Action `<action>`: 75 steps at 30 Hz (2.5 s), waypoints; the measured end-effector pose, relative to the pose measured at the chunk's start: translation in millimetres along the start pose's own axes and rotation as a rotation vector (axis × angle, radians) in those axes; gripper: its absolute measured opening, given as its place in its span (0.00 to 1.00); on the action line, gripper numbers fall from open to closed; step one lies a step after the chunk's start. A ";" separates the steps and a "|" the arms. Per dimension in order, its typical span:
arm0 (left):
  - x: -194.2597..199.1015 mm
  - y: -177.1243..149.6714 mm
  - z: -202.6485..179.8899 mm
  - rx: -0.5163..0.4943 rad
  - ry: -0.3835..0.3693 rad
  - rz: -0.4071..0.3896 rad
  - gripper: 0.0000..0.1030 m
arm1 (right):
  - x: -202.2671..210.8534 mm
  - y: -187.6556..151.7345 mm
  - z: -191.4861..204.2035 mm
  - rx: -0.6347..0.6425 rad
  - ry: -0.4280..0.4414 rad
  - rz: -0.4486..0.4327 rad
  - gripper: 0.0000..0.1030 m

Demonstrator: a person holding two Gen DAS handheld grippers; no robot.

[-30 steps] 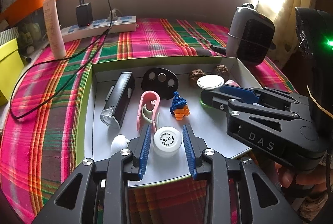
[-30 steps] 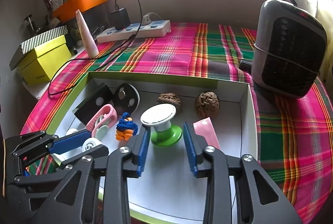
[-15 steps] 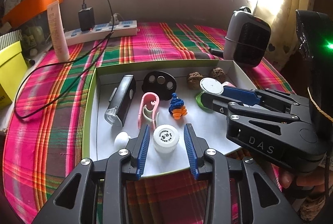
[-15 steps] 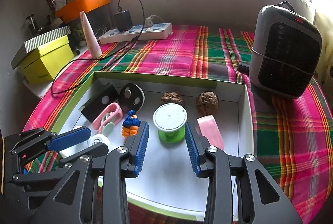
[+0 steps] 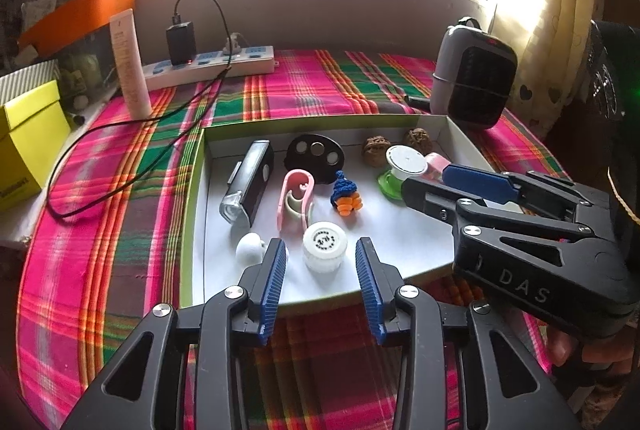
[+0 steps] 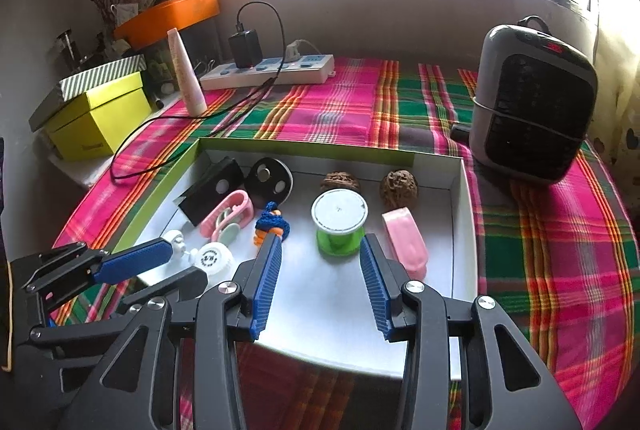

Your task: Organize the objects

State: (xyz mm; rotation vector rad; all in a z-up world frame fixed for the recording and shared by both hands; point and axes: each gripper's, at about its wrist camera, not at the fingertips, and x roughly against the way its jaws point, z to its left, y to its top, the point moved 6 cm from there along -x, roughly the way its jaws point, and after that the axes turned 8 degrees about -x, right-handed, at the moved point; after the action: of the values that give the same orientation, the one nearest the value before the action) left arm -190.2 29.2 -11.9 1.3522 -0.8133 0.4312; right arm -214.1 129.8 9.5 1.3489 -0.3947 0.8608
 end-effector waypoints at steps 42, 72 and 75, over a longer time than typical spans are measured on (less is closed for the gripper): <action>47.2 -81.8 -21.2 0.024 0.069 0.027 0.46 | 56.7 -102.6 -15.2 -0.050 -0.183 0.080 0.52; 39.4 -89.9 -22.3 0.038 0.127 0.078 0.51 | 60.3 -107.1 -22.6 -0.071 -0.244 0.080 0.66; 39.7 -90.0 -22.4 0.038 0.126 0.077 0.51 | 60.2 -107.1 -22.8 -0.071 -0.244 0.080 0.66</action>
State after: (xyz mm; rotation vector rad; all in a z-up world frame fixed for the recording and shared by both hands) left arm -95.0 26.0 -44.9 1.3179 -0.7577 0.5896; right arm -102.0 171.8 -26.2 1.3835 -0.6663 0.7423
